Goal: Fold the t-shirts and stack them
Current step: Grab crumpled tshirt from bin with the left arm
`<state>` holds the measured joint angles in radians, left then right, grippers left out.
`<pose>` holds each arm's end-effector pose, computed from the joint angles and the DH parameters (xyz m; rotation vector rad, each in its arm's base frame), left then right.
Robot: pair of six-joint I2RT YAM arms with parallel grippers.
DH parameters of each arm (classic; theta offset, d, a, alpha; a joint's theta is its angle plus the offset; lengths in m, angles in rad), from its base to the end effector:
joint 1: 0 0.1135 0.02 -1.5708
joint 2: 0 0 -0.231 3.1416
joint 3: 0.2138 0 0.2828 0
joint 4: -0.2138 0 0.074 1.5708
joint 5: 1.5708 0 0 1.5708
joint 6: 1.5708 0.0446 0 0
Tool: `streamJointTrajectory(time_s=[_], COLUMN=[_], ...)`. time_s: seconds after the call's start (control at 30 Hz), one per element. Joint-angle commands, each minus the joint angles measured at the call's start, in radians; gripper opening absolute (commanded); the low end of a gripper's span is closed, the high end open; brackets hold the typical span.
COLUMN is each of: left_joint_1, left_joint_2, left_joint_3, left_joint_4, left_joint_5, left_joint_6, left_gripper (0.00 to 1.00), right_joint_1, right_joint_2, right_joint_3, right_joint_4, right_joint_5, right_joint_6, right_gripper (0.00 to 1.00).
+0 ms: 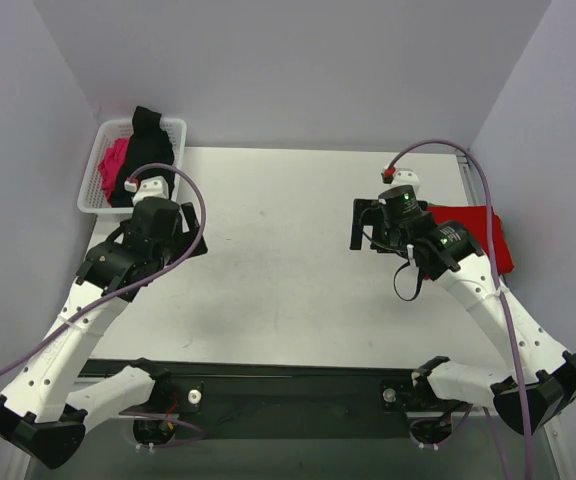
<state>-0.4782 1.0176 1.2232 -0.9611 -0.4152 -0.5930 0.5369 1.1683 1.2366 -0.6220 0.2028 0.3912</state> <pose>0.2218 -0.0947 0.3465 -0.3321 2.2258 -0.0880 0.2634 0.1464 0.3429 -0.0345 2.1300 0.3371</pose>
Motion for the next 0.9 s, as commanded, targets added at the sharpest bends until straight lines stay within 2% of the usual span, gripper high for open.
streamJointTrajectory(time_s=[0.0,0.3,0.53,0.67,0.8,0.87], left_joint_1=[-0.002,0.000,0.010,0.082,0.315,0.389], left_joint_2=[-0.011,-0.053,-0.079,-0.034,0.080,0.176], left_joint_3=[0.009,-0.027,-0.090,-0.056,0.027,0.093], left_joint_4=[0.082,0.209,0.393,0.443,0.415,0.397], left_joint_5=[-0.029,-0.074,-0.043,-0.016,0.114,0.186], left_joint_6=[0.016,0.085,0.235,0.318,0.328,0.321], left_gripper=[0.97,0.97,0.97,0.97,0.97,0.97], right_joint_1=[0.003,0.002,0.003,0.002,0.002,-0.002], right_joint_2=[-0.027,-0.038,-0.013,0.016,0.048,0.071], right_joint_3=[-0.005,-0.012,-0.009,0.007,0.032,0.052], right_joint_4=[0.019,0.047,0.068,0.073,0.082,0.084], right_joint_5=[0.032,0.063,0.072,0.070,0.070,0.069], right_joint_6=[-0.006,-0.011,-0.009,-0.012,-0.028,-0.040], right_gripper=[0.98,0.98,0.98,0.98,0.98,0.98])
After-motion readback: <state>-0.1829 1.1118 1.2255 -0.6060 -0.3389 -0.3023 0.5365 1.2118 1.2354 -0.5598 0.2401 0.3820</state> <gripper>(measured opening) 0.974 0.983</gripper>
